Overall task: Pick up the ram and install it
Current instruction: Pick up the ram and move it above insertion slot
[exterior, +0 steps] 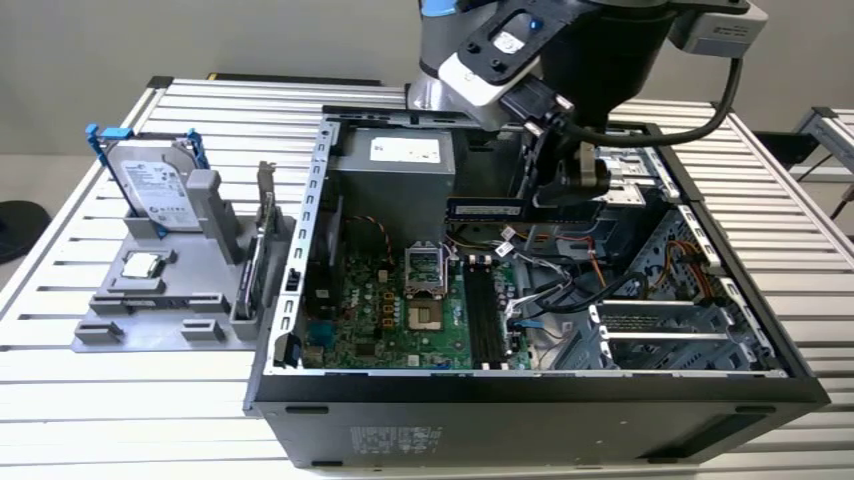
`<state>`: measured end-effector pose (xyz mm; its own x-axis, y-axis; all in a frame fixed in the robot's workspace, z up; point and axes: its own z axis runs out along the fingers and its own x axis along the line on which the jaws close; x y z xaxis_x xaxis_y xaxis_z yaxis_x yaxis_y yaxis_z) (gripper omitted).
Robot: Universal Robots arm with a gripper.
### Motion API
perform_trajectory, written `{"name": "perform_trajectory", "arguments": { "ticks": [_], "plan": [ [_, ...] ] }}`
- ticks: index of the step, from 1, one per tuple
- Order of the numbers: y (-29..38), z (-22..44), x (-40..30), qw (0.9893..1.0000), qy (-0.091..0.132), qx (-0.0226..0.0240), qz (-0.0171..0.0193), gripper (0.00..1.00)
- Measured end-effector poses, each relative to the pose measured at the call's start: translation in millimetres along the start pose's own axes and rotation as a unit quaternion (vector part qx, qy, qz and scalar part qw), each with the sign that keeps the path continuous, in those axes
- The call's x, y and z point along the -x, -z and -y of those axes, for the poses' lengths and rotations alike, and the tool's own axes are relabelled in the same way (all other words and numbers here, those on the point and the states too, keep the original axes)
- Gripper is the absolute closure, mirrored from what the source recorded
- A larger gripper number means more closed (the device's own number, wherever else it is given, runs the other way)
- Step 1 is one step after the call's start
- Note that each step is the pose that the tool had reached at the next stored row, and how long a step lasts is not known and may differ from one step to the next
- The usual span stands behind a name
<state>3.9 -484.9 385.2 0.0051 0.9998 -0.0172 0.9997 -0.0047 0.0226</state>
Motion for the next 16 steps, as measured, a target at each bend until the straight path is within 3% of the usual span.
{"name": "perform_trajectory", "arguments": {
  "ticks": [16],
  "plan": [
    [-0.3, -14.3, -0.1, 1.0000, 0.000, 0.0000, 0.0000, 1.00]
  ]
}}
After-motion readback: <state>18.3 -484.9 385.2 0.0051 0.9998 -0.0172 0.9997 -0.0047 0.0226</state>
